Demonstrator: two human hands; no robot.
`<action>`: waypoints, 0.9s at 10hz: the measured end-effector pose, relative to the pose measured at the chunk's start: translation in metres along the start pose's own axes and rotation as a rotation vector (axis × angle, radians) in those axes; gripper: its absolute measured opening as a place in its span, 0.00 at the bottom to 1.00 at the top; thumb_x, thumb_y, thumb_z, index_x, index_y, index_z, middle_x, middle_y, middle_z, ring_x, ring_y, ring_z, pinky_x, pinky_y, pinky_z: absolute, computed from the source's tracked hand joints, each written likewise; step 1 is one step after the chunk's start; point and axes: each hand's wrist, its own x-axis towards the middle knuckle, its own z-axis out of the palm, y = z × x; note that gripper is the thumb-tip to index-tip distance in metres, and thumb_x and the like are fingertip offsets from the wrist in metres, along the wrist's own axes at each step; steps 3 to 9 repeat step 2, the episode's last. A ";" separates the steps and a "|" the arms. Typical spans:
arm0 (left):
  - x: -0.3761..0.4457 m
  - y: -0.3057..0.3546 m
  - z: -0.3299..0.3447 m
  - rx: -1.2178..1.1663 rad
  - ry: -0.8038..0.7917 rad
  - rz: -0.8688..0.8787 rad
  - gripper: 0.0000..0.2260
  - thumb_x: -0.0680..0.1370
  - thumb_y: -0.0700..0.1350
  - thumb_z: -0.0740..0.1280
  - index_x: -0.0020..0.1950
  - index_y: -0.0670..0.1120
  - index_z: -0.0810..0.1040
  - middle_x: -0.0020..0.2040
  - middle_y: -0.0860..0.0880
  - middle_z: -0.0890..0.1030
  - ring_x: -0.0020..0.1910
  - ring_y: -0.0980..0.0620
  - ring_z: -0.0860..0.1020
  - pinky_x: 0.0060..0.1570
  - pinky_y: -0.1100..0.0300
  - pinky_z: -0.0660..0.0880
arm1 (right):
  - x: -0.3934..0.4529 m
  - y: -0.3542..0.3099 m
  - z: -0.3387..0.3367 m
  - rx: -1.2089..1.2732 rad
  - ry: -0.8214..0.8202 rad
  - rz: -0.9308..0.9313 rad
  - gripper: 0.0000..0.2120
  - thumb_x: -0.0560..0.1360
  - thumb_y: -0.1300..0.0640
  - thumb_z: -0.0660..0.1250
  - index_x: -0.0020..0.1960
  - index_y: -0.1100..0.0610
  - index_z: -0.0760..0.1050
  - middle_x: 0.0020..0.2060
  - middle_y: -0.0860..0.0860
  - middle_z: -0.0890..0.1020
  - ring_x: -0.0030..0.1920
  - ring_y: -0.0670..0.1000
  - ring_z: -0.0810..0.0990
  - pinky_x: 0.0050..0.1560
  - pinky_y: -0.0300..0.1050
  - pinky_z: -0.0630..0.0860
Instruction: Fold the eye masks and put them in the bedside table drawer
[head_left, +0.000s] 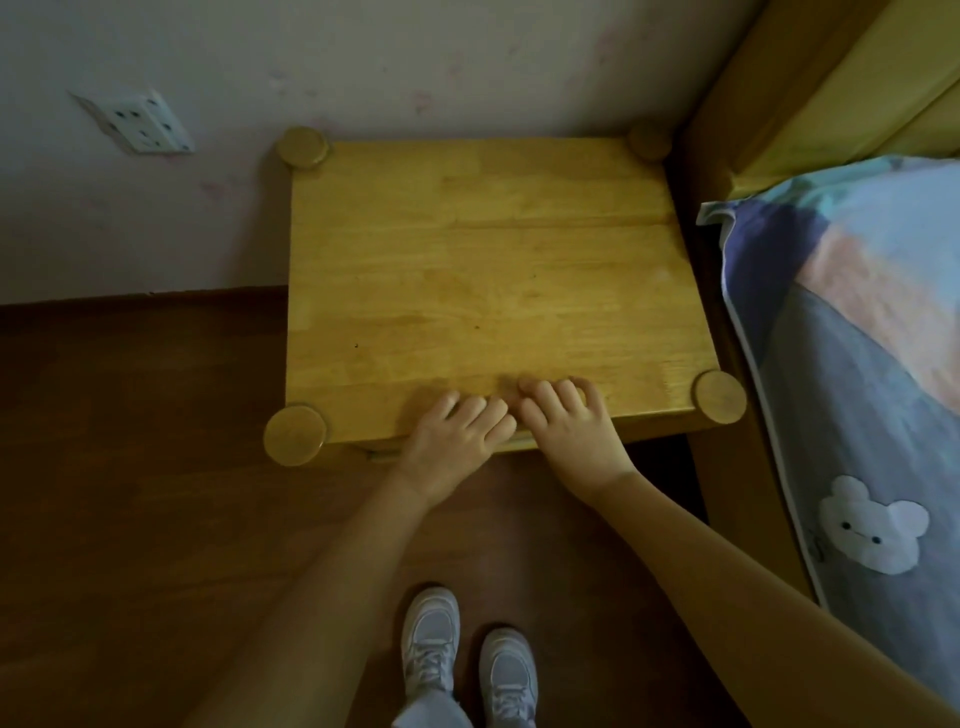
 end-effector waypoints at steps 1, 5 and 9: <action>0.011 -0.002 -0.013 -0.052 -0.170 0.019 0.03 0.75 0.44 0.64 0.47 0.48 0.75 0.44 0.52 0.78 0.41 0.52 0.74 0.46 0.56 0.68 | 0.003 0.004 -0.010 0.083 -0.204 0.047 0.11 0.71 0.56 0.64 0.53 0.56 0.71 0.51 0.54 0.79 0.48 0.56 0.78 0.50 0.55 0.78; 0.029 -0.024 -0.034 -0.073 -0.417 0.048 0.19 0.73 0.60 0.61 0.54 0.49 0.79 0.51 0.51 0.80 0.50 0.52 0.78 0.58 0.53 0.69 | 0.020 0.006 -0.040 0.339 -0.294 0.177 0.19 0.70 0.52 0.68 0.58 0.55 0.72 0.57 0.54 0.76 0.59 0.59 0.73 0.63 0.64 0.69; 0.029 -0.024 -0.034 -0.073 -0.417 0.048 0.19 0.73 0.60 0.61 0.54 0.49 0.79 0.51 0.51 0.80 0.50 0.52 0.78 0.58 0.53 0.69 | 0.020 0.006 -0.040 0.339 -0.294 0.177 0.19 0.70 0.52 0.68 0.58 0.55 0.72 0.57 0.54 0.76 0.59 0.59 0.73 0.63 0.64 0.69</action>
